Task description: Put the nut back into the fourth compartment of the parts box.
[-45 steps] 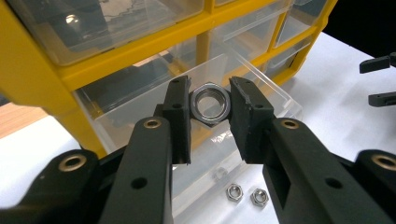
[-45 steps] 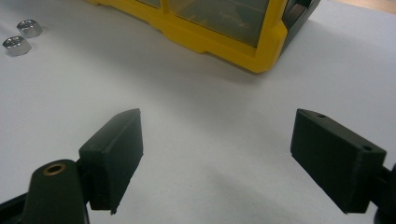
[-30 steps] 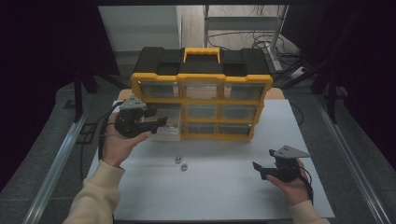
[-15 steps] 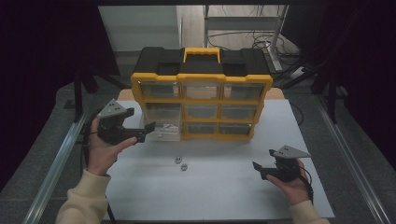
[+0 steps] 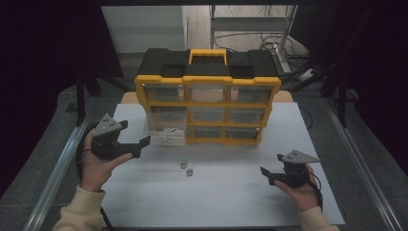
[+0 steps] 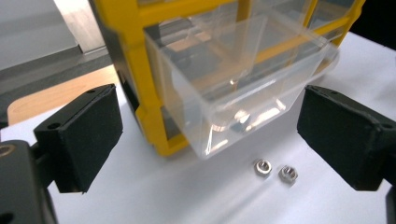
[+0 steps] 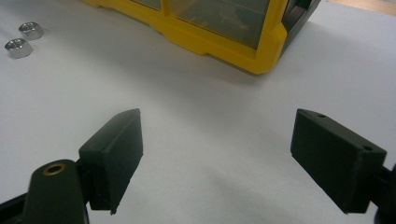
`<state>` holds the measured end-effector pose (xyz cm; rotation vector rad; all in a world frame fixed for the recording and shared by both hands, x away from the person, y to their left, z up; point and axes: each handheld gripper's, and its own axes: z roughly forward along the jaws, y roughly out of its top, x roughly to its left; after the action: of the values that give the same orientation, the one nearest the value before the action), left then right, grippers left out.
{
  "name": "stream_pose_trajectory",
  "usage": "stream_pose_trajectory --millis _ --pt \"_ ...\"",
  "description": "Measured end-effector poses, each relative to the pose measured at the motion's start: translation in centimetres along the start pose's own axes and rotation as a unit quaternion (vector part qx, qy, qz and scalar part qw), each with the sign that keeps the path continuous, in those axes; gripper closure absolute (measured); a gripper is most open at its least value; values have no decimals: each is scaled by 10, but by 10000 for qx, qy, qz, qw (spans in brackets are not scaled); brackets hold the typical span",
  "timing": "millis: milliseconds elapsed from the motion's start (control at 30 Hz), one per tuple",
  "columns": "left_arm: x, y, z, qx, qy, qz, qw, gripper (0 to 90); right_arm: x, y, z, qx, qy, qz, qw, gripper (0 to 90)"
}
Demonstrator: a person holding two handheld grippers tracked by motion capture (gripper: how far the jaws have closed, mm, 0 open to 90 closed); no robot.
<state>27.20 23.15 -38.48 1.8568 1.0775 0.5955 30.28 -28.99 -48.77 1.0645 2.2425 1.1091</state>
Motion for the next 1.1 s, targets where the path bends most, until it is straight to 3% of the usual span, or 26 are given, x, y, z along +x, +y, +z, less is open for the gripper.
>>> stream_pose_trajectory --millis 200,733,1100 --pt "3 -16 4 102 17 -106 9999 82 1 0 0 1 7 -2 10000 173" --pt "-8 -44 28 461 22 214 9987 104 1 1 -1 -30 27 -1 10000 173" --pt "-16 -56 44 715 -93 285 9970 110 1 1 0 -26 34 -30 10000 172"
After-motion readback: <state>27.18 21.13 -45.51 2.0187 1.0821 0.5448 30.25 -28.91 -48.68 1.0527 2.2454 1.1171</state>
